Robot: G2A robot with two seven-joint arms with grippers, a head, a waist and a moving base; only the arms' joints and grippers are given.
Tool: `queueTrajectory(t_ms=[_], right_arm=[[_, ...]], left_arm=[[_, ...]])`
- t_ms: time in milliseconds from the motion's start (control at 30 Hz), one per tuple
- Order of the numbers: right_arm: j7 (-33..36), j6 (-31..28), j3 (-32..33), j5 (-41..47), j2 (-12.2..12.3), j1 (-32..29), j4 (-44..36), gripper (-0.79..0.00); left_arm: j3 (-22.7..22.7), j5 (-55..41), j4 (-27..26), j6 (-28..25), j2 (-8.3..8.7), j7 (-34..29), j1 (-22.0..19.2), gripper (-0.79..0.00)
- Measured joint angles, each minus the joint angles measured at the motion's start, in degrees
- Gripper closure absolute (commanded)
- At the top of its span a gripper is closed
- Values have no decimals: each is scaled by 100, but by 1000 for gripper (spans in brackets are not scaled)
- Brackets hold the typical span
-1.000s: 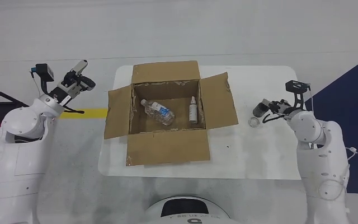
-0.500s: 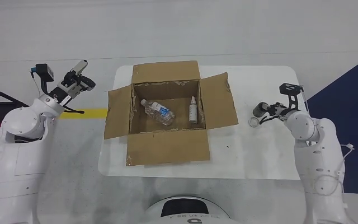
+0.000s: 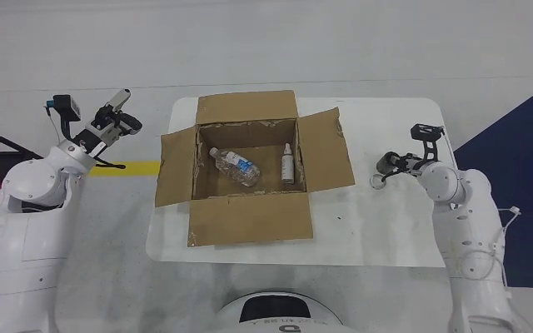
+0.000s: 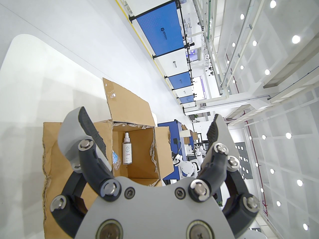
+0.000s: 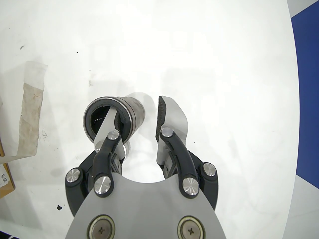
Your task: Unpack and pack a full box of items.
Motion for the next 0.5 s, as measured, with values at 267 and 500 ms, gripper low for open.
queueTrajectory(t_ms=[267, 500], right_arm=[[-7, 58, 33, 68, 13, 3, -6, 0], [-387, 65, 356, 631, 20, -115, -223, 0]], left_arm=[[0, 0, 0, 0, 0, 0, 0, -785], [0, 0, 0, 0, 0, 0, 0, -785]])
